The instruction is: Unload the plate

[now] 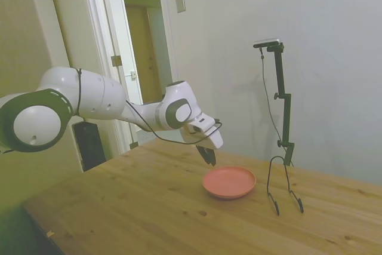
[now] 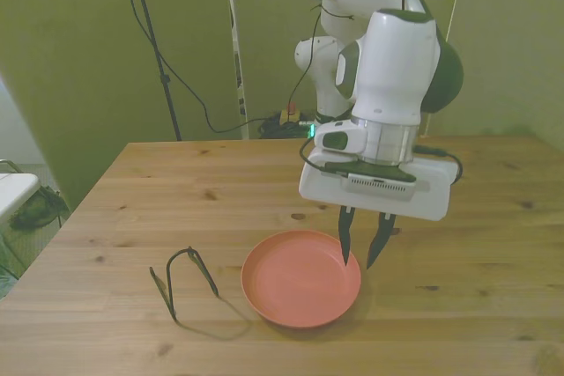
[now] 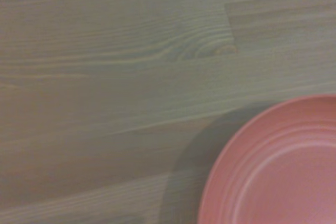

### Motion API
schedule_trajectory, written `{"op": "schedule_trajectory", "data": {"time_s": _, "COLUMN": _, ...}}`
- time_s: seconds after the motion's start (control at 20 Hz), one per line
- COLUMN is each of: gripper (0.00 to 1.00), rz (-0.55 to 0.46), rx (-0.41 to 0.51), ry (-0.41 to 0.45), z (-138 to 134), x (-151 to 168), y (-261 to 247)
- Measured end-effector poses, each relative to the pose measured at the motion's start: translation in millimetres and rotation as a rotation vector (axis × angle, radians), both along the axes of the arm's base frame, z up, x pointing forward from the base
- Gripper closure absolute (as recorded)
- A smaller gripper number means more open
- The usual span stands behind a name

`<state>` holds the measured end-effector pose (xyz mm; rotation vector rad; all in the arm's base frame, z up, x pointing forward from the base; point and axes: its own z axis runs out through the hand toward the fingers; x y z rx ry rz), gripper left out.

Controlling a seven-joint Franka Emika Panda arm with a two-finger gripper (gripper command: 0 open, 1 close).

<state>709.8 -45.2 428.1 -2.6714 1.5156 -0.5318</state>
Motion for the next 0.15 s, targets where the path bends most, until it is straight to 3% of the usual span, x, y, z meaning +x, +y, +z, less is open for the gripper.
{"op": "schedule_trajectory", "data": {"time_s": 0.15, "gripper": 0.0, "rz": 0.022, "rx": 0.024, "ry": -0.039, "z": 40.3, "x": -17.8, "y": 9.6}}
